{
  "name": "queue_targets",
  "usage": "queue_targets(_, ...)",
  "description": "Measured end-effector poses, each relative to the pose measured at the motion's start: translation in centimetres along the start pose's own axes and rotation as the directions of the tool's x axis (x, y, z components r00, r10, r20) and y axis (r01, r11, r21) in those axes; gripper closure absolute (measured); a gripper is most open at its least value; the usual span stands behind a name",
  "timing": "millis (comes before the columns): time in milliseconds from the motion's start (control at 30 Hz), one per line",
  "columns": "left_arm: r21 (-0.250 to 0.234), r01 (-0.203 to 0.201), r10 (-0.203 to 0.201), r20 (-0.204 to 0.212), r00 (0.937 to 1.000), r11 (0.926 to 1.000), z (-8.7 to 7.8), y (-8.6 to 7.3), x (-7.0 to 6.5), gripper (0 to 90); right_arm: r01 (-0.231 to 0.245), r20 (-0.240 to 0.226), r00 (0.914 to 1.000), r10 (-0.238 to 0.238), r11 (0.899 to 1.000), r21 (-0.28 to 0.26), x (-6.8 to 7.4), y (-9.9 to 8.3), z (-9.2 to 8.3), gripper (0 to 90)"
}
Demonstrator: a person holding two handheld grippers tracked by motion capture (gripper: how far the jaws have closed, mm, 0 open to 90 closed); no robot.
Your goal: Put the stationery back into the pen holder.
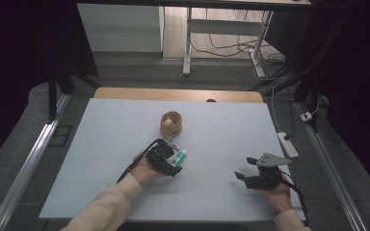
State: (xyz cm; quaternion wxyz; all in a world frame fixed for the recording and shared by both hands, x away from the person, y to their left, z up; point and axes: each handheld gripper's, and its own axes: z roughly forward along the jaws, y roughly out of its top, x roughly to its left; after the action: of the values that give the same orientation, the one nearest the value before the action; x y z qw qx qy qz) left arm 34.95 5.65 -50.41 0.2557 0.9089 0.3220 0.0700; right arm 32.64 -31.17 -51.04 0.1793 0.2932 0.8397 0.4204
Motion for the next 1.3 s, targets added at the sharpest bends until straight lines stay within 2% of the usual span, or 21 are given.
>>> queue_targets(67,0.018,-0.014,0.014,-0.013,0.9998,0.9997,0.2,0.0,-0.3,25.6,0.001,0.002,1.0000,-0.001,1.000,0.002,0.0,0.0,0.0,23.2)
queue_targets(233,0.036,-0.019,0.020,-0.023,0.9995,0.9992,0.6,-0.2,-0.6,32.1,0.003,0.002,1.0000,-0.003,1.000,0.002,0.0,0.0,0.0,23.2)
queue_targets(333,0.049,-0.011,0.012,-0.035,0.9993,0.9987,0.9,-0.4,-0.5,38.9,0.003,0.002,1.0000,-0.003,1.000,-0.002,0.0,0.0,0.0,23.2)
queue_targets(467,0.044,0.012,-0.012,-0.008,0.9999,0.9990,0.9,-0.6,-0.3,50.2,0.004,0.001,1.0000,-0.004,1.000,-0.001,0.0,0.0,0.0,23.2)
queue_targets(533,0.038,0.018,-0.017,-0.021,0.9996,0.9991,0.9,-0.6,-0.3,55.7,0.005,0.001,1.0000,-0.005,1.000,-0.001,0.0,0.0,0.0,23.2)
queue_targets(633,0.035,0.020,-0.019,-0.014,0.9997,0.9992,0.9,-0.6,-0.3,63.7,0.004,0.001,1.0000,-0.004,1.000,-0.004,0.0,0.1,0.0,23.2)
queue_targets(767,0.028,0.025,-0.025,0.001,0.9997,0.9993,0.9,-0.7,0.0,64.2,0.012,0.004,0.9999,-0.012,1.000,-0.002,0.0,0.1,-0.1,23.2)
queue_targets(900,0.012,0.007,-0.007,-0.006,1.0000,0.9999,0.6,-0.8,0.1,64.4,0.012,0.007,0.9999,-0.012,1.000,-0.007,0.0,0.1,-0.2,23.3)
queue_targets(1000,-0.008,0.005,-0.005,0.014,0.9999,1.0000,0.2,-1.0,0.5,64.4,0.012,0.007,0.9999,-0.012,1.000,-0.015,0.1,0.2,-0.3,23.6)
queue_targets(1300,-0.101,0.021,-0.014,0.066,0.9977,0.9947,-2.2,-1.7,1.3,64.4,0.032,0.005,0.9995,-0.031,0.999,-0.041,0.4,0.4,-0.4,24.1)
